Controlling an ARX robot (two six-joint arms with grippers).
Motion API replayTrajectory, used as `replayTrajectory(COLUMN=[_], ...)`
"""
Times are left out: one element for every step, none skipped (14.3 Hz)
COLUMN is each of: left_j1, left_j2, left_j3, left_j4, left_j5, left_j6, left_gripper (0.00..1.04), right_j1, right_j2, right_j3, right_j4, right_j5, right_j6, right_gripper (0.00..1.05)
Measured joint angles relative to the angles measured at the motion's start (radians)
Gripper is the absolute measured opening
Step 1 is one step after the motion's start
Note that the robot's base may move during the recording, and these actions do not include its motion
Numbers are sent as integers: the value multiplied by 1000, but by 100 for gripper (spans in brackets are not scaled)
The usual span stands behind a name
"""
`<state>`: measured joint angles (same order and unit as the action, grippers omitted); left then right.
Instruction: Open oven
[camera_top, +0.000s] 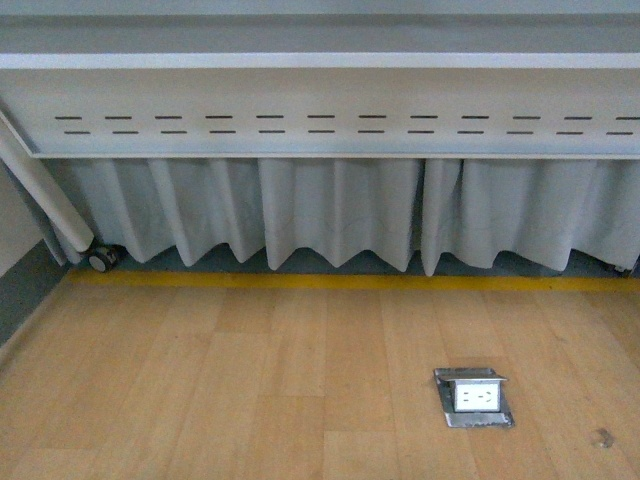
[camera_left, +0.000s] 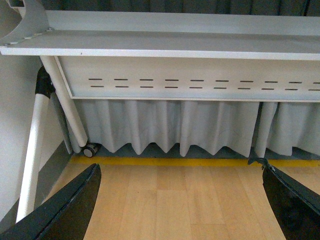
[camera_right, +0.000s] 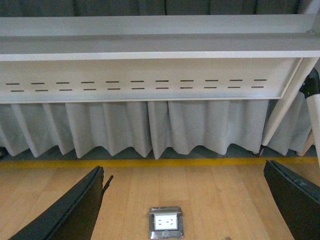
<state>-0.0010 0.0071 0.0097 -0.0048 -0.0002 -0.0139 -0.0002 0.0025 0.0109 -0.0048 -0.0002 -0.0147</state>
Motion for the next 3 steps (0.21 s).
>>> replayTrajectory(left_j1=[0, 0, 0], left_j2=[0, 0, 0], left_j3=[0, 0, 0], left_j4=[0, 0, 0], left_j5=[0, 0, 0], left_j6=[0, 0, 0], left_gripper=[98, 98, 98], right_j1=[0, 0, 0], right_j2=[0, 0, 0], right_j3=[0, 0, 0], right_j4=[0, 0, 0], right_j5=[0, 0, 0], right_j6=[0, 0, 0], right_gripper=[98, 98, 98])
